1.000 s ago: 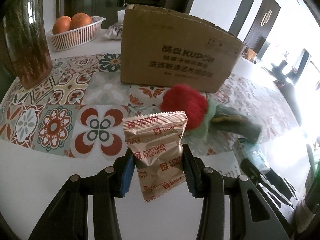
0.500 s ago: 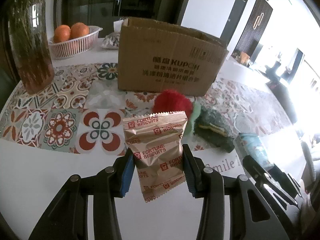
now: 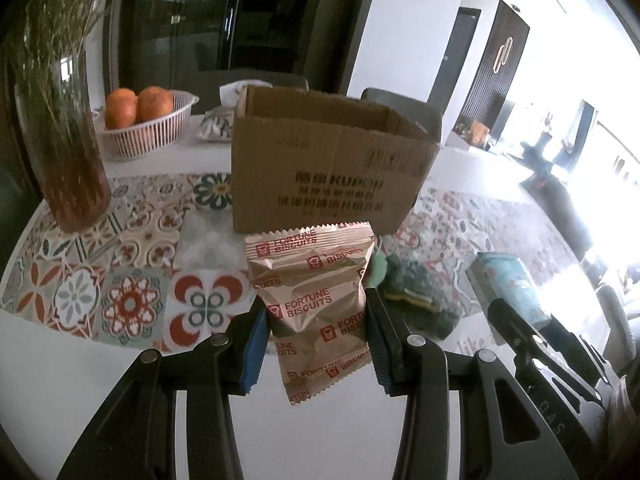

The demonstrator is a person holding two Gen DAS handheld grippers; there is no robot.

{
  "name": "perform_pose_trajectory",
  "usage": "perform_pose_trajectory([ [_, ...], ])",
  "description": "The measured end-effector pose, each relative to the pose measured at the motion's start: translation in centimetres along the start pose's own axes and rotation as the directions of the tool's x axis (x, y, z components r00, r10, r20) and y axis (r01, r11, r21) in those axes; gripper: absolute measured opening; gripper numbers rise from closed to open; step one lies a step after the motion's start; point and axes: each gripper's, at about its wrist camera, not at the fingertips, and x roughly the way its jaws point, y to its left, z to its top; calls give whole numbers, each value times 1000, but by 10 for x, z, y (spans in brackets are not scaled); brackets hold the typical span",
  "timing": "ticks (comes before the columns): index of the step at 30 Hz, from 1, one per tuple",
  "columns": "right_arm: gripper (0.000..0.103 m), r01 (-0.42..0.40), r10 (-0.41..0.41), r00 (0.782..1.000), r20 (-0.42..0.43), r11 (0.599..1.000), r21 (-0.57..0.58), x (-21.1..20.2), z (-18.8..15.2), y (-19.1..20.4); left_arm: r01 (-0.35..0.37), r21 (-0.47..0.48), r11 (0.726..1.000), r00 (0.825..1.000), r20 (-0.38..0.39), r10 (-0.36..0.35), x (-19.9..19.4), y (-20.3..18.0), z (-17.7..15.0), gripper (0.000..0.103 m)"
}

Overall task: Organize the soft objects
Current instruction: 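Lift and carry the biscuit packet and tissue pack over the box with both grippers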

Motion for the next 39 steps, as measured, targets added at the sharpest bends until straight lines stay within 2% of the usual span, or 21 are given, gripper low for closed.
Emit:
perform_pose_trajectory([
  [21,54,-63,62,990,125,998,9,15,58,16,-21,43,999,987,160,14,-12,5,62,44],
  [39,55,-112,114,974,194,994,-20,31,103,35,-34,52,998,970,243,21,-11,10,104,44],
])
